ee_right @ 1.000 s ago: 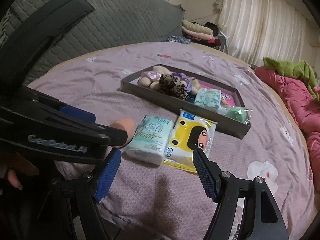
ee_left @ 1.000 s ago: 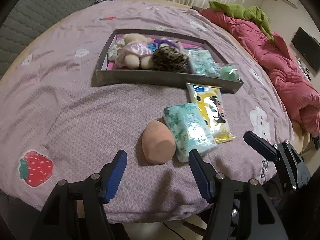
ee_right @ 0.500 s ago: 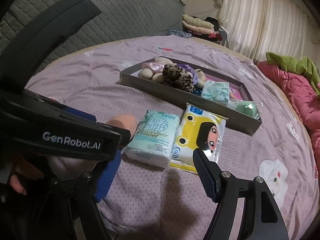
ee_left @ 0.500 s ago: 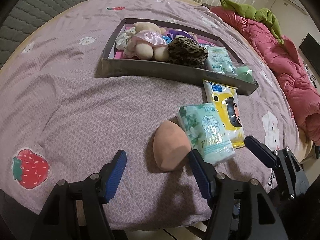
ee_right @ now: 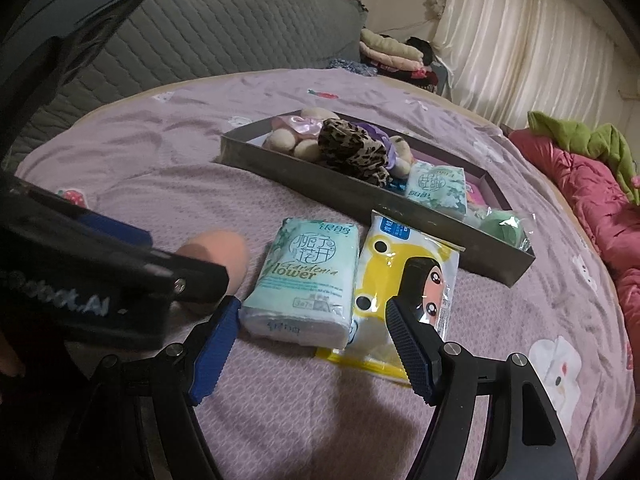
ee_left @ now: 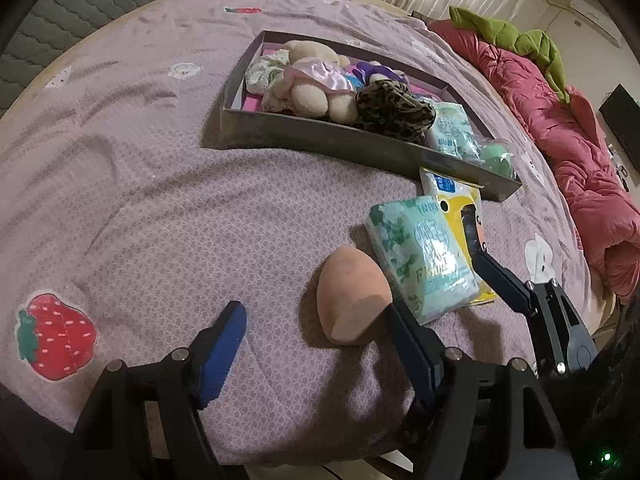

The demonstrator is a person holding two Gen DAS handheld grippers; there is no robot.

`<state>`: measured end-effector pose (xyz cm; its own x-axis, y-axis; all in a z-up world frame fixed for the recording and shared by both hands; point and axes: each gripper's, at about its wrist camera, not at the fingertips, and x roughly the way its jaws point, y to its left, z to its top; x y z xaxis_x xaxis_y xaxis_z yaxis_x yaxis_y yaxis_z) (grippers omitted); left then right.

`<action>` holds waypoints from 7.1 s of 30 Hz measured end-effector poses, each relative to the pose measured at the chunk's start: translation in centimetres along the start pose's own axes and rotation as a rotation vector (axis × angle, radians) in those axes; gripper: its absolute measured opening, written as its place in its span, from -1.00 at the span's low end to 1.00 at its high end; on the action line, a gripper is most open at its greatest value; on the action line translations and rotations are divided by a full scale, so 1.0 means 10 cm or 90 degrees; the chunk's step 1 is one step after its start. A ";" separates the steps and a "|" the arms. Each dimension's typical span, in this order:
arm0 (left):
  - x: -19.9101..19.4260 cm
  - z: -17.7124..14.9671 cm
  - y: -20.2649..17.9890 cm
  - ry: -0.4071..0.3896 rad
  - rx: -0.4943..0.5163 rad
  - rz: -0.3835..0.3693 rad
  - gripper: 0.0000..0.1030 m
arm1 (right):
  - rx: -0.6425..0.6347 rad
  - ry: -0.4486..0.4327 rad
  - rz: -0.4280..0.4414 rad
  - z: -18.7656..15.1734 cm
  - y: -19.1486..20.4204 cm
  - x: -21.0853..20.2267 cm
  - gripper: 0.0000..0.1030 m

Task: Organize soft objects
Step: 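Grasp the floral tissue pack with right tool while left tool grasps the peach makeup sponge, then lift and carry the sponge in left tool while right tool carries the tissue pack toward the tray, then lower the sponge into the tray with left tool while right tool lowers the tissue pack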

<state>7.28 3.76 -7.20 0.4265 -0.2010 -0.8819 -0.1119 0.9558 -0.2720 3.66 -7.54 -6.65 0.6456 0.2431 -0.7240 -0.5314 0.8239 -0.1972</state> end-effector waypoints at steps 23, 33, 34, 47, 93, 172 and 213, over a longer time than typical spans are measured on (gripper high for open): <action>0.23 0.13 -0.22 0.016 0.036 0.005 0.43 | -0.119 -0.048 -0.025 0.06 -0.22 0.21 0.40; 0.25 0.22 -0.18 0.024 0.047 -0.015 0.43 | -0.196 -0.079 -0.014 0.10 -0.20 0.24 0.39; 0.25 0.23 -0.18 0.024 0.047 -0.020 0.43 | -0.192 -0.078 0.005 0.11 -0.23 0.25 0.28; 0.34 0.35 -0.22 0.017 0.052 -0.070 0.01 | -0.161 -0.068 0.036 0.11 -0.39 0.17 0.01; -0.27 0.43 -0.32 -0.083 0.054 -0.019 -0.14 | -0.045 -0.155 0.054 0.18 -0.74 -0.41 0.01; 0.54 1.20 -1.01 -0.117 0.126 0.014 -0.14 | 0.167 -0.152 -0.014 0.55 -1.77 0.17 0.02; 0.54 1.19 -0.92 -0.109 0.117 0.019 -0.14 | 0.058 -0.100 -0.020 0.53 -1.51 0.36 0.36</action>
<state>21.25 -3.59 -4.87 0.5727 -0.1474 -0.8064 0.0310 0.9869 -0.1585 16.96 -16.42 -2.79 0.7429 0.2877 -0.6045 -0.4624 0.8734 -0.1526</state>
